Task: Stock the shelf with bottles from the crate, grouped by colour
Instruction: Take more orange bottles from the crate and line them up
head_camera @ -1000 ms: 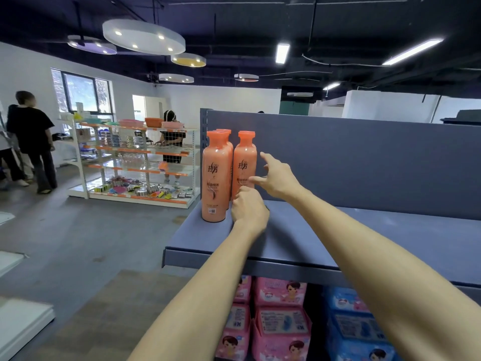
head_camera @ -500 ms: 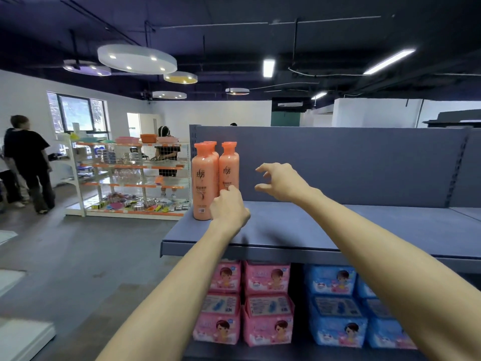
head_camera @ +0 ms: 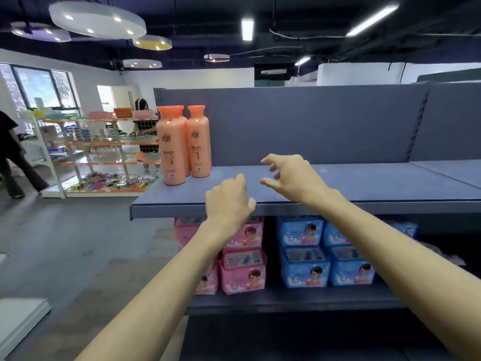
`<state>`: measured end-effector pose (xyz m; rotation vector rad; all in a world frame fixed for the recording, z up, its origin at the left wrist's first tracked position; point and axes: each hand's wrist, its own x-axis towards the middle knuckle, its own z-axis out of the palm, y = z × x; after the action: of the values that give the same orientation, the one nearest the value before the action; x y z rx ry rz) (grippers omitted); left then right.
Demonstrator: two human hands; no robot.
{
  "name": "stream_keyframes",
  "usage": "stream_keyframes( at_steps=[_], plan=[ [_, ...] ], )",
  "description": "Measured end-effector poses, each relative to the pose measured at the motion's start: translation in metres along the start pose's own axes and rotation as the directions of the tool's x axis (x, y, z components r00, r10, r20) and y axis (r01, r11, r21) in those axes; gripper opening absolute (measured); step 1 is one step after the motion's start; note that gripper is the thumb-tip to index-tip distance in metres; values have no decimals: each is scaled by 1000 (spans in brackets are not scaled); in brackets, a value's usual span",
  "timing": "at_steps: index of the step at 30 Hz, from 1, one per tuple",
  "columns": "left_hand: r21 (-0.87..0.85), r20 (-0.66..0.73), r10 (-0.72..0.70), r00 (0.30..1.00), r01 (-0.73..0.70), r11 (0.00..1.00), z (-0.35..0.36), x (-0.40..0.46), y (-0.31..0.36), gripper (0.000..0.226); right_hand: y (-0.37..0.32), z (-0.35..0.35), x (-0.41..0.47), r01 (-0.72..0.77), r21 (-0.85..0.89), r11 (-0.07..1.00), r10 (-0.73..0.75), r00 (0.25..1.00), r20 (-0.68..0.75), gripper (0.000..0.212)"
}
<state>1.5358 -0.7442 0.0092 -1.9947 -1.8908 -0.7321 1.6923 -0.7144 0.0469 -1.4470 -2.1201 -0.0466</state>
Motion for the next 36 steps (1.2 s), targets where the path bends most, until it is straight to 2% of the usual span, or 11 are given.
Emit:
stream_keyframes(
  at_steps=[4, 7, 12, 18, 24, 31, 36],
  plan=[
    [-10, 1, 82, 997, -82, 997, 30, -37, 17, 30, 20, 20, -51, 30, -66, 997, -31, 1000, -6, 39],
    [-52, 75, 98, 992, -94, 994, 63, -66, 27, 30, 40, 42, -87, 11, -99, 995, -10, 1000, 13, 34],
    [-88, 267, 96, 959, -75, 993, 127, -114, 35, 31, 85, 93, -144, -99, -137, 986, 120, 980, 157, 38],
    [-105, 455, 142, 879, -105, 989, 200, -175, 43, 37, 134, 161, -214, -229, -141, 963, 264, 901, 343, 41],
    [-93, 661, 109, 743, -62, 994, 267, -255, 53, 34, 171, 234, -297, -358, -151, 921, 380, 749, 543, 43],
    [-26, 864, 12, 503, 21, 999, 326, -352, 44, 32, 195, 319, -390, -467, -211, 859, 458, 515, 725, 43],
    [67, 935, -108, 337, 130, 989, 360, -412, 24, 39, 191, 386, -436, -473, -189, 860, 415, 435, 799, 45]
  ],
)
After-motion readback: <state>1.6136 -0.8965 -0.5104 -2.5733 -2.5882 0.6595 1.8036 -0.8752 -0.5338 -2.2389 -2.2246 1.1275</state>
